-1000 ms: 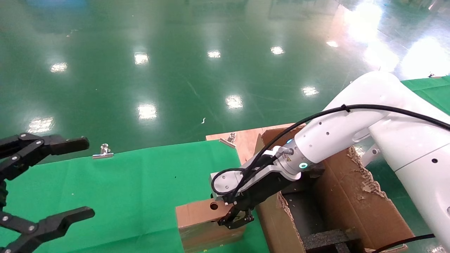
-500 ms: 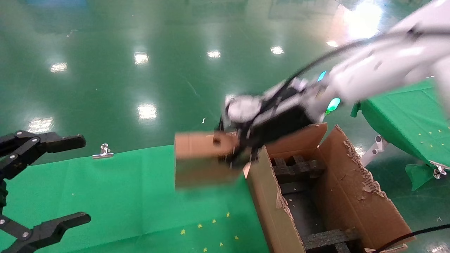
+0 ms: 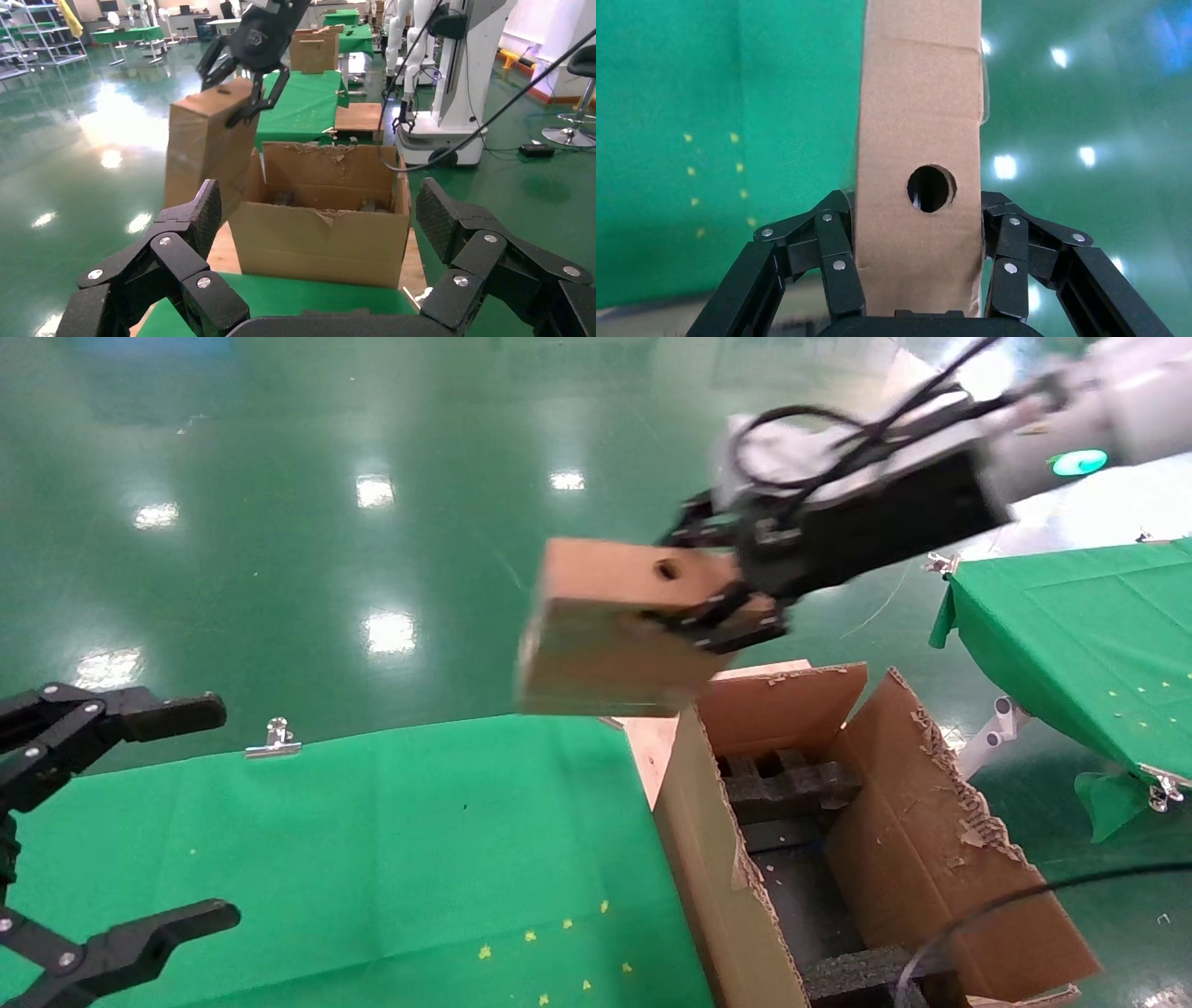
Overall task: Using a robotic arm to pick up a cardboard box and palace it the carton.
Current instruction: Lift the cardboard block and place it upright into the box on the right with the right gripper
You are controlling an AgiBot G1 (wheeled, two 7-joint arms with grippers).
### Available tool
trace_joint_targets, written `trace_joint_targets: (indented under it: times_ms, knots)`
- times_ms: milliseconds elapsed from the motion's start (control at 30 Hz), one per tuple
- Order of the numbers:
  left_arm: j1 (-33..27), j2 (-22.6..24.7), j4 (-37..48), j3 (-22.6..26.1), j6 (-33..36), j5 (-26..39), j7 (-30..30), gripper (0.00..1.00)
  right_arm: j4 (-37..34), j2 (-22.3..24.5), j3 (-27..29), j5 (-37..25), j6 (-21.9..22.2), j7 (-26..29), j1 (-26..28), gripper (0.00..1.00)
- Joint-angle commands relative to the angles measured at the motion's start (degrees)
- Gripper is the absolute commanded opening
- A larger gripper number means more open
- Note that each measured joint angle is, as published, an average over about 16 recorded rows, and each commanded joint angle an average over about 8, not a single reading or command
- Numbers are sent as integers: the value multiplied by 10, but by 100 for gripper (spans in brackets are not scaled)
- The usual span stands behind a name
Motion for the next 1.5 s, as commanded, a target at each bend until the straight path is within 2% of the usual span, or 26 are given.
trace_joint_targets:
  times_ms: [33, 333, 700, 933, 1333, 1500]
  knots:
    - [0, 0, 0, 0, 0, 0, 0, 100, -11, 18, -17, 10, 0, -4, 14, 0]
    - [0, 0, 0, 0, 0, 0, 0, 100, -7, 134, -95, 10, 2, 0, 67, 0]
    - [0, 0, 0, 0, 0, 0, 0, 100, 52, 256, -174, 24, 5, 34, 66, 0]
    - [0, 0, 0, 0, 0, 0, 0, 100, 89, 280, -198, 39, 10, 57, 62, 0]
    - [0, 0, 0, 0, 0, 0, 0, 100, 86, 275, -197, 40, 16, 61, 57, 0]
    - [0, 0, 0, 0, 0, -1, 0, 100, 96, 282, -209, 46, 54, 111, 30, 0]
